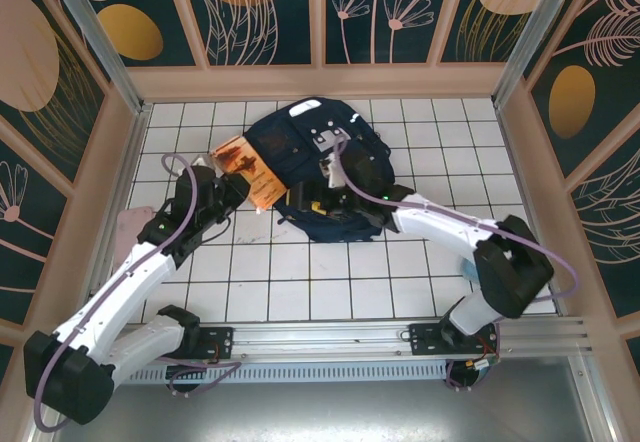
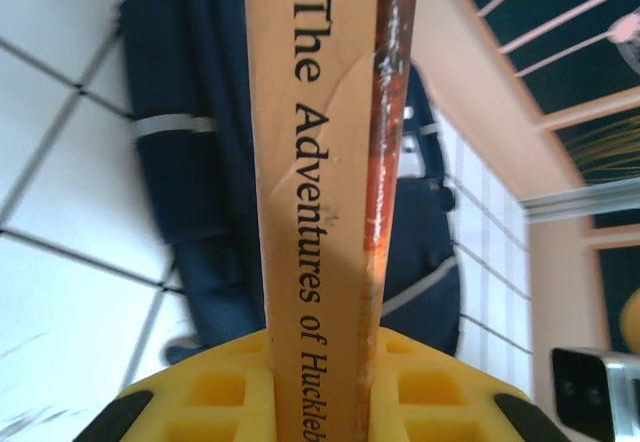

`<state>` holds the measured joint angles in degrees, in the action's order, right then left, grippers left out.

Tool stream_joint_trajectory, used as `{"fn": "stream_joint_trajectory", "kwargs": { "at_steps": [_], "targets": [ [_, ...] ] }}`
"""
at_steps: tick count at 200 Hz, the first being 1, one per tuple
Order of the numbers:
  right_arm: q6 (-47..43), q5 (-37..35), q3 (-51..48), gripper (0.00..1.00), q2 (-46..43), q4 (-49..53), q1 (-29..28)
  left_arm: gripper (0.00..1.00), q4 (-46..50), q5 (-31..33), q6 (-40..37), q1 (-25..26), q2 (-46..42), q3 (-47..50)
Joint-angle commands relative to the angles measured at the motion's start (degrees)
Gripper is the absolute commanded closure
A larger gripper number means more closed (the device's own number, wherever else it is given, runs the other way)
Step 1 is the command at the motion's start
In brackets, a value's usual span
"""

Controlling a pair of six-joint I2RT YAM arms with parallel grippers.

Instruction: Pack the student bag

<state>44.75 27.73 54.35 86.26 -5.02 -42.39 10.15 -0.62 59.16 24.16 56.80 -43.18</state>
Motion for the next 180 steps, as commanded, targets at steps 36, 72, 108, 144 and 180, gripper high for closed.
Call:
{"fn": "stream_joint_trajectory", "kwargs": {
  "at_steps": [36,72,108,144,180],
  "targets": [
    [21.1,7.3,-9.2,0.01,-5.2,-29.0,6.5,0.91,-33.7,-14.2,11.2,0.0,10.6,0.9],
    [30.5,9.2,-11.0,0.01,-2.4,-36.6,9.2,0.92,-41.1,-17.2,16.8,0.0,14.5,1.3],
    [33.7,9.5,-8.8,0.02,1.0,-39.6,9.4,0.92,-45.0,-17.7,20.7,0.3,16.0,3.0],
    [39.3,8.9,-8.1,0.07,5.7,-48.1,9.4,0.92,-48.1,-18.5,23.1,0.8,17.4,3.5],
    [42.5,6.8,-7.8,0.23,8.2,-52.0,8.9,0.92,-48.6,-18.4,23.5,1.1,18.0,3.3]
  ]
}}
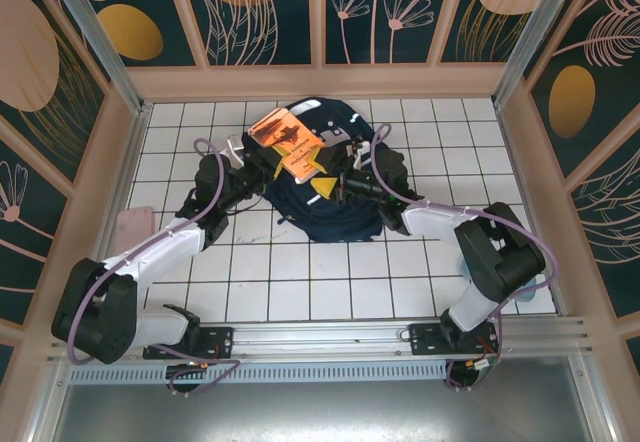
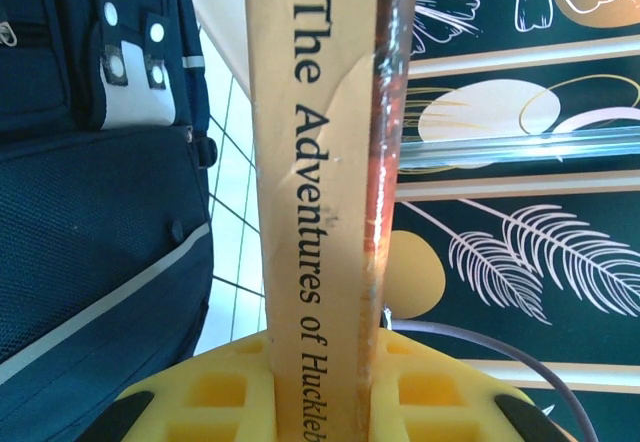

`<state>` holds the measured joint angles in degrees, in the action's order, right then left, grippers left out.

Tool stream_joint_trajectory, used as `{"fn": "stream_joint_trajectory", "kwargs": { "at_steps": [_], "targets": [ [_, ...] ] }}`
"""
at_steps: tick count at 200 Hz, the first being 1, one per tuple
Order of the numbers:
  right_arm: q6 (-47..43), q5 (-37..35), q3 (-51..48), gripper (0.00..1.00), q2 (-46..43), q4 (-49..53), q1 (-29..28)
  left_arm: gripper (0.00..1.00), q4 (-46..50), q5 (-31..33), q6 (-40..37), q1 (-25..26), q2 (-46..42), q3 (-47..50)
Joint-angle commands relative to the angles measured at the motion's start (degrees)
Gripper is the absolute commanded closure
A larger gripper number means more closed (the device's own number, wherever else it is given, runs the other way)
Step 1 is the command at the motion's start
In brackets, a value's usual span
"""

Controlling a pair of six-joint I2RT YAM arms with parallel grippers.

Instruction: Pack the student bag

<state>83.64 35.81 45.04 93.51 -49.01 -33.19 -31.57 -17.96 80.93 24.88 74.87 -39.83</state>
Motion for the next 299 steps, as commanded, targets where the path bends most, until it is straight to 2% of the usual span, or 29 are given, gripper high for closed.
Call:
{"fn": "stream_joint_trajectory", "kwargs": {
  "at_steps": [1,34,55,78,101,123,141,165,184,204,225,264,299],
  "targets": [
    [3.7,-1.4,1.5,0.23,1.0,-8.2,-0.3,0.92,-6.8,-1.0,1.8,0.4,0.0,-0.1],
    [4.9,-3.2,1.0,0.38,0.9,-9.5,-0.4,0.93,-6.4,-0.4,2.8,0.4,0.1,0.3],
    [4.4,-3.9,0.6,0.51,0.1,-9.7,-0.4,0.92,-6.0,-0.1,3.1,0.4,0.2,0.3],
    [3.6,-4.0,-0.3,0.62,-1.1,-10.9,-0.3,0.89,-5.1,-0.1,3.4,0.4,0.2,0.2],
    [1.2,-5.8,-0.9,0.74,-3.6,-7.5,-0.3,0.79,-2.9,0.2,2.4,0.4,0.1,-0.5],
    [-3.1,-7.0,0.3,0.84,-6.3,-0.6,-0.1,0.53,1.7,0.9,0.2,0.4,-0.4,-1.7],
    [-8.5,-7.6,1.3,0.86,-9.3,6.3,0.6,0.28,8.9,2.2,-4.4,0.4,-0.7,-4.2],
    [-17.6,-9.9,3.3,0.87,-14.2,19.5,1.5,0.15,20.0,4.4,-13.7,0.9,-0.6,-8.4],
    [-24.2,-12.9,4.8,0.88,-18.4,32.2,4.9,0.14,26.8,5.6,-20.7,2.5,-0.1,-11.1],
    [-28.9,-13.8,5.5,0.87,-22.3,42.7,8.6,0.13,34.1,10.6,-27.6,6.0,1.0,-14.4],
    [-33.3,-14.6,5.4,0.87,-26.6,51.8,13.2,0.13,38.3,13.8,-31.4,9.4,3.3,-16.4],
    [-38.5,-14.5,4.3,0.87,-31.4,62.9,22.6,0.14,42.7,19.7,-33.5,15.2,9.8,-21.7],
    [-39.6,-12.8,1.7,0.87,-33.7,65.2,28.6,0.16,49.7,24.6,-37.8,21.1,19.1,-31.0]
  ]
}}
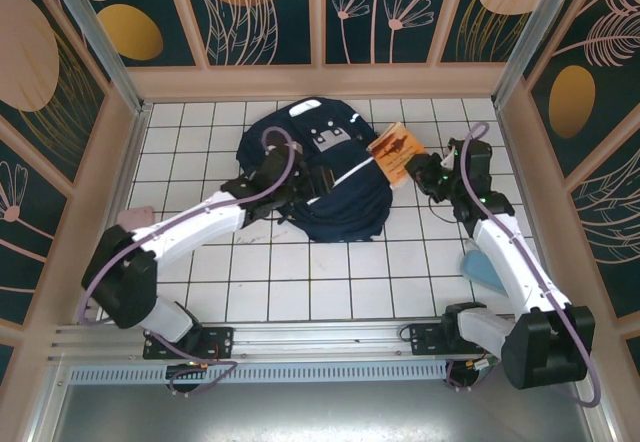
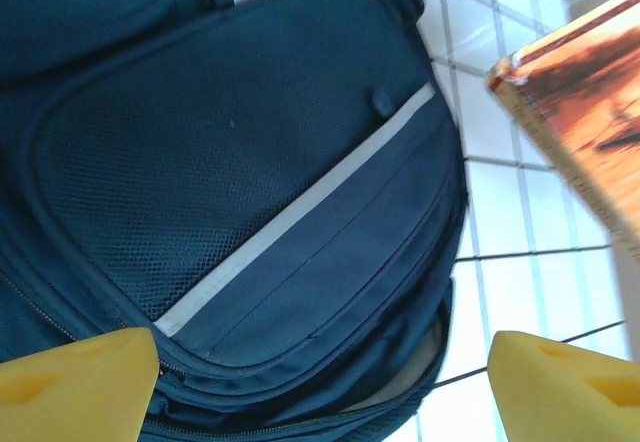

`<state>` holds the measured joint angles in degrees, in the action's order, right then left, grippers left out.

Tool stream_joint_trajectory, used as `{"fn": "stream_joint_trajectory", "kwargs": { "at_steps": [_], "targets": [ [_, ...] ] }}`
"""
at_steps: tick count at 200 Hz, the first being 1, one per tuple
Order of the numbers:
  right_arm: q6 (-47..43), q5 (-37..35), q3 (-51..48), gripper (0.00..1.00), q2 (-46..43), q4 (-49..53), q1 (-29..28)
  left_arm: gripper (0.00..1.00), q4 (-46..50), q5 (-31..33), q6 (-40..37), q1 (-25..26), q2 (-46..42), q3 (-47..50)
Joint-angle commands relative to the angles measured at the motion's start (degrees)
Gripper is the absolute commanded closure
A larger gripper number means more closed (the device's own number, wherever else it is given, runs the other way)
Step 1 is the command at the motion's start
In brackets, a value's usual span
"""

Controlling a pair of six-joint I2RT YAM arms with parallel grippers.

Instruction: Pack the student bag

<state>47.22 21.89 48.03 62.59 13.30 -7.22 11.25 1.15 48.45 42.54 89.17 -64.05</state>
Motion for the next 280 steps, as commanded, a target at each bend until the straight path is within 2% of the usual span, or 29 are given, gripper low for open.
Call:
{"fn": "stream_joint_trajectory", "kwargs": {
  "at_steps": [1,61,88,111,138,189,234,280],
  "targets": [
    [-3.2,1.2,-1.4,0.87,-2.8,2.9,2.8,0.16,7.1,5.7,-5.5,3.6,5.1,-7.1],
    [-4.4,3.8,-3.0,0.86,-4.8,5.2,7.2,0.19,18.4,12.2,-17.1,9.7,22.1,-24.1],
    [-4.3,5.5,-4.4,0.86,-5.7,5.4,9.0,0.26,24.4,20.0,-21.3,12.1,29.5,-32.2],
    [-4.0,6.3,-5.0,0.86,-6.2,5.2,9.6,0.32,27.9,23.6,-22.5,12.4,33.5,-37.2],
    [-4.1,6.7,-5.4,0.86,-6.5,5.1,9.8,0.39,28.6,25.4,-24.4,12.3,35.8,-39.4],
    [-4.0,7.0,-5.7,0.86,-6.6,4.2,10.0,0.46,28.7,28.9,-26.0,12.4,39.7,-41.1],
    [-3.7,7.0,-5.6,0.87,-6.6,4.2,10.1,0.38,29.2,28.2,-28.0,12.3,40.6,-41.6],
    [-3.4,7.3,-5.6,0.87,-6.7,3.9,10.1,0.63,29.7,34.6,-27.2,12.3,40.0,-42.5]
  ]
}}
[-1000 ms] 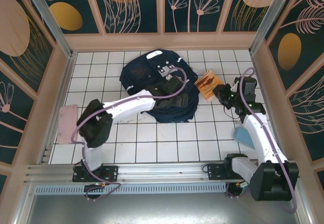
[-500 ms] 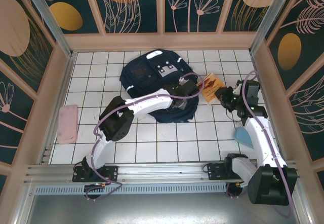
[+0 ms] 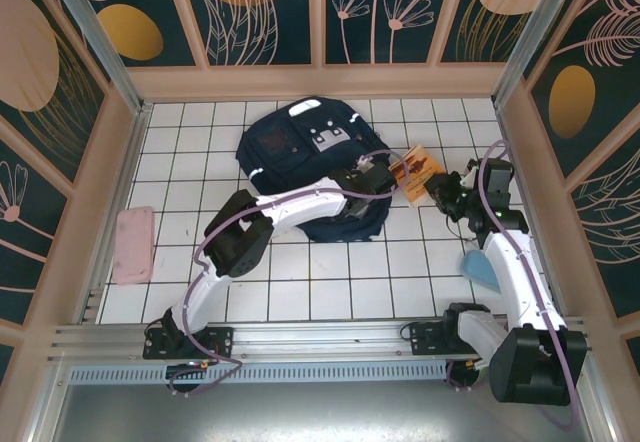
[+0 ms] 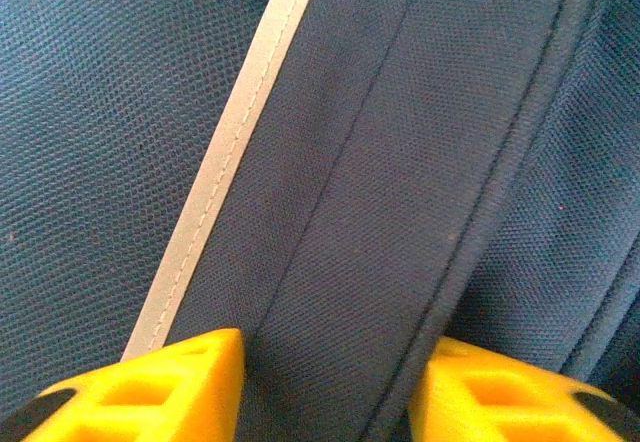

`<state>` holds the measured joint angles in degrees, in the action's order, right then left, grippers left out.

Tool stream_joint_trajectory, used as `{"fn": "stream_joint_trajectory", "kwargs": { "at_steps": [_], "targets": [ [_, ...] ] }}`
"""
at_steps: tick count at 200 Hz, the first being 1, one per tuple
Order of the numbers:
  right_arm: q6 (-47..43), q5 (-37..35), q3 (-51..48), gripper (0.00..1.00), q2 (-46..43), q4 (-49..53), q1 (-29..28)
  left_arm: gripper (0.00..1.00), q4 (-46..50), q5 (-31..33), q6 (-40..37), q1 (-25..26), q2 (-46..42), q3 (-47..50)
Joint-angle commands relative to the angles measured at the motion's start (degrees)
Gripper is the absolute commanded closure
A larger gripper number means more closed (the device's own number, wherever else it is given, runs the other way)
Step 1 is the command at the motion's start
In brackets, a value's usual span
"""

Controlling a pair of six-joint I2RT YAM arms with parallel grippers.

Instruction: Pack the student bag

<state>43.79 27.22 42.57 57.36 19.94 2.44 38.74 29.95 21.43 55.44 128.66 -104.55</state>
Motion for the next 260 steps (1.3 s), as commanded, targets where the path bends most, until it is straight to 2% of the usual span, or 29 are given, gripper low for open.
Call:
{"fn": "stream_joint_trajectory", "kwargs": {
  "at_steps": [1,25,84,126,167,188,229,260],
  "targets": [
    [0.0,2.0,-0.1,0.87,-1.5,-2.8,0.5,0.64,2.2,5.9,-0.1,-0.6,0.4,-2.1],
    [-1.3,1.6,0.5,0.86,-1.3,-2.1,0.4,0.76,2.6,8.8,0.2,-0.6,-1.5,-2.5],
    [-3.5,0.6,1.5,0.85,-0.9,0.1,0.6,0.93,0.6,16.8,-1.0,-0.7,-8.5,0.1],
    [-4.8,1.5,1.7,0.84,-1.4,1.1,0.6,0.97,-2.3,18.9,-3.1,-0.6,-14.1,1.9],
    [-4.9,12.6,-0.3,0.84,-2.1,-4.2,0.6,1.00,-4.9,19.1,-5.2,-0.6,-17.3,2.5],
    [-4.5,15.5,-1.3,0.85,-1.6,-6.6,-0.1,1.00,-6.5,20.3,-5.2,-0.6,-18.4,2.1],
    [-0.4,17.9,-4.1,0.85,1.0,-12.4,-3.7,1.00,-10.4,19.0,-5.5,-0.6,-20.2,2.1],
    [4.0,17.9,-5.9,0.85,3.1,-19.4,-8.9,1.00,-11.2,18.2,-5.5,-0.6,-21.2,2.1]
  ]
}}
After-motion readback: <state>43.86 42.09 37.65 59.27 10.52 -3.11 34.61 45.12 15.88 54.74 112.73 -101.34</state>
